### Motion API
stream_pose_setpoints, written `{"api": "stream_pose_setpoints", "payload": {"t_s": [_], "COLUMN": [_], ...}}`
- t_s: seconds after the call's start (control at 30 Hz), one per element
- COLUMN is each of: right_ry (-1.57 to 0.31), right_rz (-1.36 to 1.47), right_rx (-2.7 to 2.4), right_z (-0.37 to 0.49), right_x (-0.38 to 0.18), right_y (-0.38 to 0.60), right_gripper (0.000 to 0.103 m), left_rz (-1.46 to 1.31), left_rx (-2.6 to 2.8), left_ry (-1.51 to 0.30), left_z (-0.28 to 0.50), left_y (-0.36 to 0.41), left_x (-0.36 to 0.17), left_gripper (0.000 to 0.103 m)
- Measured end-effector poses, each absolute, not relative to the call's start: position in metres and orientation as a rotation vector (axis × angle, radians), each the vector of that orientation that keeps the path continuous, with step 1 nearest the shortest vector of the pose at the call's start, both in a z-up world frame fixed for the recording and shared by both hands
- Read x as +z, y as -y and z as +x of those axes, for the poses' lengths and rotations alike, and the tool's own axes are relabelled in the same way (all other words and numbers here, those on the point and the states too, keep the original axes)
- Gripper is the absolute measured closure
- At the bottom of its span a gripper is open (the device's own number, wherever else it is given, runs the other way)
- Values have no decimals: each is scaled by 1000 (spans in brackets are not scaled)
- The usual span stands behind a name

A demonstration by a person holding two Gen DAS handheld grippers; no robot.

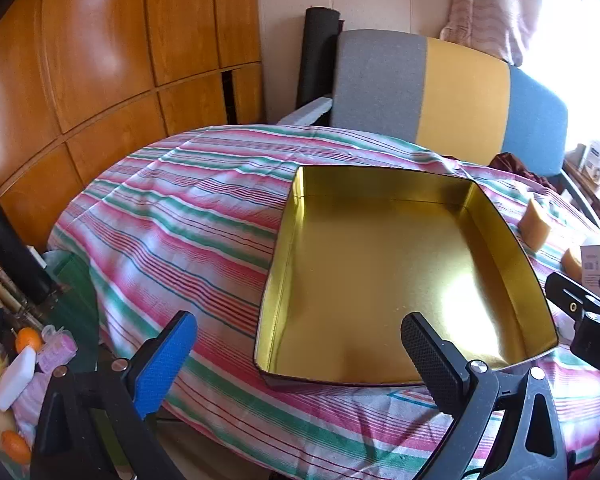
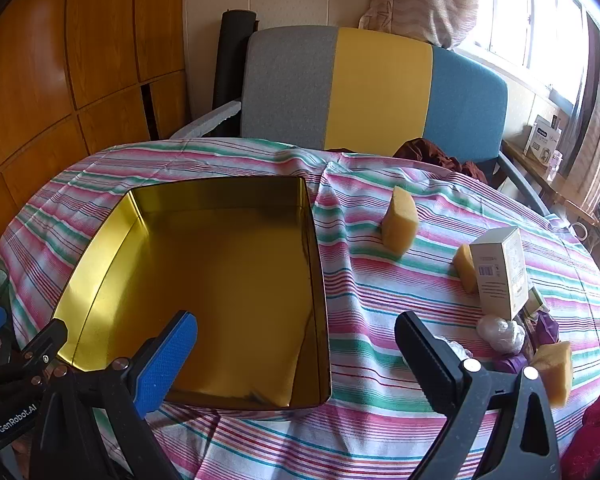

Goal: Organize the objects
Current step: 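Reach the right tool to the clear plastic-wrapped bundle and grasp it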

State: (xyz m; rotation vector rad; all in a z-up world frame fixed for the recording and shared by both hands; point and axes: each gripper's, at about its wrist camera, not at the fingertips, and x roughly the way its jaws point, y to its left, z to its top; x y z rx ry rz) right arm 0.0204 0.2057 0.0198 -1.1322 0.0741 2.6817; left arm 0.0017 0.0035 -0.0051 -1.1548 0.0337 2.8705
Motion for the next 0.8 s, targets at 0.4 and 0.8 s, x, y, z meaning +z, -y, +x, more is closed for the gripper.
{"api": "stream_pose_setpoints", "payload": {"t_s": [0.4,0.8], "right_ry": [-42,27], "right_rz": [-1125,-1152], "right_rx": [2683,2638], "right_z": [23,27], "right_x": [23,21], "right_y": [-214,-252], "right_gripper": [1,1], "left_rz": [-1162,-1145], "left_rx": [2804,2718], "left_ry": [-67,-122], "left_z": [0,2], "left_y": [-15,-35], "left_x": [-6,-6], "left_gripper": [0,0]}}
